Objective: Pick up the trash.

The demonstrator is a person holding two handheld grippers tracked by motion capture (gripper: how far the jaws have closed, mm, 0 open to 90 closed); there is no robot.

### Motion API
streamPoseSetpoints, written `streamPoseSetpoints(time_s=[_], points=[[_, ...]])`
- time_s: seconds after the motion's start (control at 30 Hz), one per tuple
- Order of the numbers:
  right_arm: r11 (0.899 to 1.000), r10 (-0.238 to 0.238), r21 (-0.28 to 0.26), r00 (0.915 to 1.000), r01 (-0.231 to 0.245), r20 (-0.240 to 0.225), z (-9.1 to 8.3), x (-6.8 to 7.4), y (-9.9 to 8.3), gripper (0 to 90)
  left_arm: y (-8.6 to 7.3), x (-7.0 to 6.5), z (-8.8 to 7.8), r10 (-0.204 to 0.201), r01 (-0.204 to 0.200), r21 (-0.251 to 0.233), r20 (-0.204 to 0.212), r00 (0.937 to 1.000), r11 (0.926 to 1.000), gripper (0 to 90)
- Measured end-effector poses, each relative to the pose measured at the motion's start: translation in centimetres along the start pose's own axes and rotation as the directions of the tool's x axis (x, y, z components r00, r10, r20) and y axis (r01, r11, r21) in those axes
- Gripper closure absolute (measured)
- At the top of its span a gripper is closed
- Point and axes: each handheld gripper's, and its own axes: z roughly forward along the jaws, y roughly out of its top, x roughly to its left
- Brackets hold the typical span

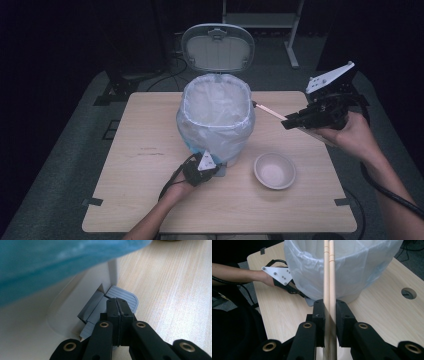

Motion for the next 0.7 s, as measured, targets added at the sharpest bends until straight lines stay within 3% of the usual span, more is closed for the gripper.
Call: streamPoseSetpoints(time_s=[0.7], points=[[0.999,-0.04,0.015,0.9991,0.04,-0.011,0.6,-0.3,4.0,78.6,0.0,0.1,0.0,0.003,-0.003,0.001,0.003,1.0,1.0,90.0]])
